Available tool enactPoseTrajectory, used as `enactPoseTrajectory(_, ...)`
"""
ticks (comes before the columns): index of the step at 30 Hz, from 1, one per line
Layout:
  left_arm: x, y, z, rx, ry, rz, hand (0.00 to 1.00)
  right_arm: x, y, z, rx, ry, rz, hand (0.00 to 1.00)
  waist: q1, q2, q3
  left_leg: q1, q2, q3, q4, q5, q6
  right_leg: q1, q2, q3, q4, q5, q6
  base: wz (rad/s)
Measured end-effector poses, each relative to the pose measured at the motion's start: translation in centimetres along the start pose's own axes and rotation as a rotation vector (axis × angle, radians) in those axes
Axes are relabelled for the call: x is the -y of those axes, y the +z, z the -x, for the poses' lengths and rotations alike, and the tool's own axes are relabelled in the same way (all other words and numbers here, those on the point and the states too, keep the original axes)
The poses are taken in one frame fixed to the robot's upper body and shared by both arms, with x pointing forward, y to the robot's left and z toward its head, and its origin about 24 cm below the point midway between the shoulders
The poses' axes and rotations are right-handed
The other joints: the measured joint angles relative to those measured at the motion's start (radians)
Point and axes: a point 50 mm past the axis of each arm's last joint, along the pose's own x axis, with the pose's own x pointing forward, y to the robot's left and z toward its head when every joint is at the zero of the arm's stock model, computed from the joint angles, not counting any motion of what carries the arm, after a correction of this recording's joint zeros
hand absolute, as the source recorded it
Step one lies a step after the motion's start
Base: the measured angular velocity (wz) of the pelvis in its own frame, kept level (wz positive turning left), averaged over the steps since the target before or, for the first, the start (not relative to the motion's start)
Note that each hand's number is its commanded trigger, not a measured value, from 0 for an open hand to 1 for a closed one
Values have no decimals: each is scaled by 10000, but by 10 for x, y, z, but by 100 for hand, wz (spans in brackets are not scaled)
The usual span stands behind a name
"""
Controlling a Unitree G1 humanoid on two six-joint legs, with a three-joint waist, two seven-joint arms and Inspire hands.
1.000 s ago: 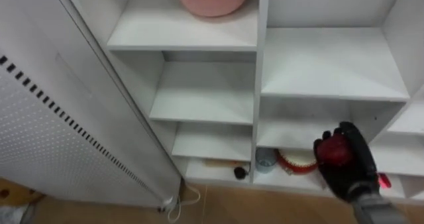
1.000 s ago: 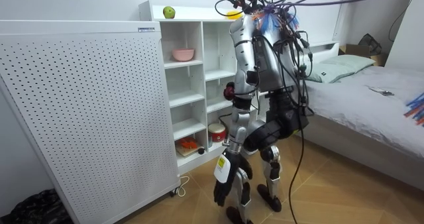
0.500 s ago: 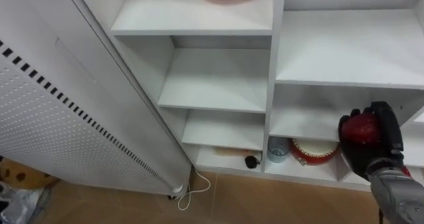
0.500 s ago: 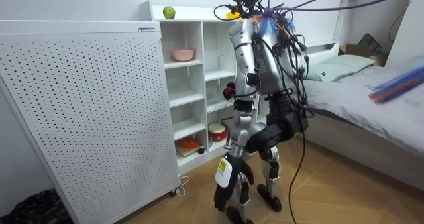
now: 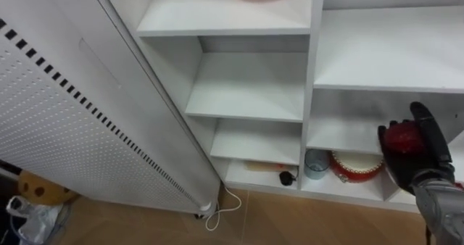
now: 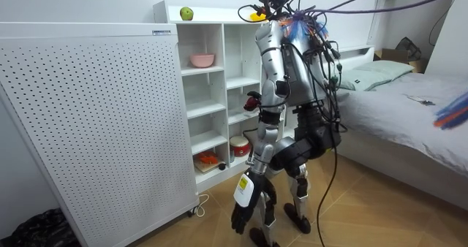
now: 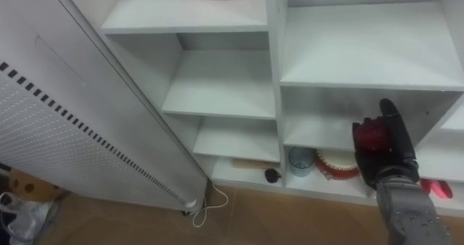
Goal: Arrange fruit in the closet
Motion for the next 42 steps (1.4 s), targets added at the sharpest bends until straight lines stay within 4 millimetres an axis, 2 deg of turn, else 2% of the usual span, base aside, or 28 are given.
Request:
enactPoseTrajectory(25,2,-6,2,-136,50,-32,0,3,7,0,297,-589,-294,0,14,56,6,49,1,19,-68,-2,2,47,-18,-6,-21,-1,1,0)
enactPoseTrajectory(30,2,-7,2,-88,8,71,0,11,9,1,412,-746,-232,0,20,141,52,585,120,-16,-111,-55,-18,709,104,-139,-272,-1,2,-1)
enactPoseTrajectory(33,3,-13,3,-281,-55,46,0,43,16,5,524,-1419,15,0,44,151,65,1393,150,-65,-528,-63,-57,1569,160,-276,-664,-21,19,2)
enactPoseTrajectory(35,5,-25,4,-700,-213,10,0,77,21,12,463,-2238,205,0,10,135,68,2094,148,-54,-1005,-9,-106,2273,237,-295,-1122,-4,59,-4)
enactPoseTrajectory(36,5,-27,4,-794,-264,69,0,87,23,15,469,-2487,257,0,-17,107,71,2264,141,-50,-1128,3,-115,2425,239,-301,-1212,-3,59,0)
enactPoseTrajectory(38,3,-30,4,-1036,-330,326,0,125,30,28,494,-3507,750,0,-116,5,73,2823,140,-94,-1539,36,-168,3008,292,-407,-1594,14,74,6)
enactPoseTrajectory(39,3,-32,4,-1108,-336,373,0,134,31,32,464,-3780,829,0,-192,-10,78,2943,136,-130,-1622,46,-181,3154,294,-480,-1695,18,73,17)
enactPoseTrajectory(41,-3,-35,2,-1292,-209,745,0,168,34,48,209,-4889,1376,0,-438,-172,75,3465,157,-167,-1897,86,-234,3753,401,-568,-2135,25,94,8)
enactPoseTrajectory(42,-4,-37,2,-1347,-184,830,0,176,34,53,145,-5095,1545,0,-483,-210,68,3606,167,-167,-1982,96,-250,3922,441,-571,-2282,43,109,-5)
